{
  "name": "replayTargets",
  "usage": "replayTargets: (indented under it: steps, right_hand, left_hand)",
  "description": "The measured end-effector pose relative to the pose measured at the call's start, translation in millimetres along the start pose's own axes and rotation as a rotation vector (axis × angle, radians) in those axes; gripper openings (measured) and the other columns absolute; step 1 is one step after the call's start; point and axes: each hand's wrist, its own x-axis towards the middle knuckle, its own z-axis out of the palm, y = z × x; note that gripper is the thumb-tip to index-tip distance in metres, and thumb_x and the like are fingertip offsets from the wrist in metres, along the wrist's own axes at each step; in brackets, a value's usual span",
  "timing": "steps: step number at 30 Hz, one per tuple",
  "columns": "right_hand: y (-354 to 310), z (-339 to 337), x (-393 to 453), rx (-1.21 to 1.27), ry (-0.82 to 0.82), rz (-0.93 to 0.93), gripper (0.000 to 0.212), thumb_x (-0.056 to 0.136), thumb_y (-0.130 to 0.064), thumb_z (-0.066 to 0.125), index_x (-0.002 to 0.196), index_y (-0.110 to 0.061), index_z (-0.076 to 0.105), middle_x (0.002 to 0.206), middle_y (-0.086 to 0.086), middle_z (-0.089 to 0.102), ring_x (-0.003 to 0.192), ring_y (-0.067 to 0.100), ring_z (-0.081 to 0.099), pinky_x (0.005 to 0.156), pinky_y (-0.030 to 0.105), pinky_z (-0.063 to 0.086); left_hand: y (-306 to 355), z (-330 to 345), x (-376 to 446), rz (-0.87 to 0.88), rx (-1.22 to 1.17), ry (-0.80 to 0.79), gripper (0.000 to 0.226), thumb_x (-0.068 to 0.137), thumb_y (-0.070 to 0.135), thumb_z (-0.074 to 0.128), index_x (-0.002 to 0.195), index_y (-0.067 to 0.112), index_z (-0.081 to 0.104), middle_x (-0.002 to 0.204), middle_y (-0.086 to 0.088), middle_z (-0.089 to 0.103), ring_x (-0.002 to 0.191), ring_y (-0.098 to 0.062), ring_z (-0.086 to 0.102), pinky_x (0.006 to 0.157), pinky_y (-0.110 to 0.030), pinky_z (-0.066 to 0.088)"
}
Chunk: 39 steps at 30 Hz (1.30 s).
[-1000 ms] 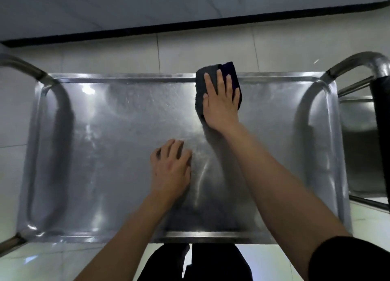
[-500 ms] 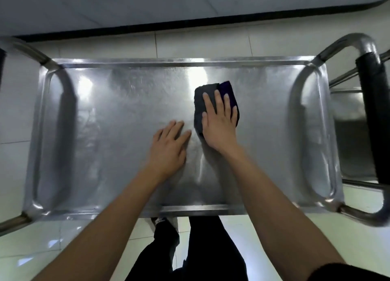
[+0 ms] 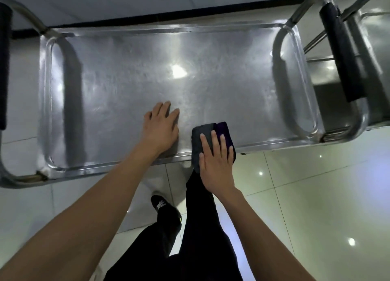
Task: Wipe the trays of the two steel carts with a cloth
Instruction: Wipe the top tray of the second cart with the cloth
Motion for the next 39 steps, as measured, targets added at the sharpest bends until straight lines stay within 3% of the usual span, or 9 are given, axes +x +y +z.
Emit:
replayTargets:
  steps: [6, 12, 18, 27, 34, 39]
  right_hand:
    - [-7, -2, 8, -0.013, 0.008, 0.003, 0.056, 0.104, -0.038, 0.014, 0.159, -0.032, 0.004, 0.168, 0.001, 0.000, 0.154, 0.026, -0.004, 0.122, 0.054, 0.007]
    - [-13, -2, 50, 0.013, 0.021, -0.016, 0.057, 0.103, -0.039, 0.014, 0.159, -0.033, 0.002, 0.168, 0.002, -0.001, 0.154, 0.027, -0.004, 0.121, 0.053, 0.007]
    - [-29, -16, 157, 0.070, 0.022, -0.110, 0.057, 0.103, -0.041, 0.015, 0.158, -0.036, -0.001, 0.167, -0.002, -0.004, 0.153, 0.025, -0.008, 0.119, 0.052, -0.004]
    - [-81, -64, 350, 0.109, -0.028, -0.186, 0.058, 0.104, -0.037, 0.022, 0.159, -0.033, 0.003, 0.167, 0.000, -0.007, 0.153, 0.026, -0.011, 0.121, 0.054, -0.004]
    - [-104, -68, 386, 0.100, -0.002, -0.224, 0.060, 0.104, -0.035, 0.023, 0.159, -0.032, 0.000, 0.167, 0.002, -0.008, 0.153, 0.029, -0.012, 0.121, 0.055, -0.004]
    - [-99, -65, 366, 0.086, -0.022, -0.224, 0.059, 0.105, -0.036, 0.021, 0.159, -0.032, 0.000, 0.167, 0.001, -0.008, 0.153, 0.027, -0.012, 0.122, 0.055, -0.002]
  left_hand:
    - [-7, 2, -1, 0.011, 0.009, -0.011, 0.050, 0.099, 0.033, 0.047, 0.148, 0.024, 0.040, 0.162, -0.009, 0.023, 0.150, -0.030, 0.014, 0.116, -0.050, 0.021]
    - [-11, 0, 19, -0.017, -0.069, 0.090, 0.030, 0.096, 0.029, 0.052, 0.124, 0.022, 0.063, 0.140, -0.007, 0.047, 0.135, -0.028, 0.035, 0.104, -0.048, 0.030]
    - [-28, -12, 64, -0.117, -0.084, 0.161, 0.031, 0.093, 0.025, 0.058, 0.123, 0.021, 0.064, 0.138, -0.009, 0.050, 0.134, -0.030, 0.037, 0.104, -0.049, 0.031]
    - [-27, -18, 81, -0.193, -0.130, 0.318, 0.015, 0.083, 0.015, 0.069, 0.095, 0.018, 0.077, 0.120, -0.012, 0.064, 0.118, -0.037, 0.055, 0.094, -0.048, 0.039]
    - [-24, -22, 79, -0.165, -0.181, 0.344, 0.021, 0.079, 0.008, 0.066, 0.096, 0.010, 0.078, 0.123, -0.021, 0.065, 0.122, -0.044, 0.057, 0.101, -0.056, 0.042]
    - [-37, -21, 70, -0.086, -0.159, 0.278, 0.035, 0.080, 0.010, 0.064, 0.113, 0.013, 0.076, 0.134, -0.019, 0.060, 0.130, -0.042, 0.051, 0.106, -0.056, 0.040]
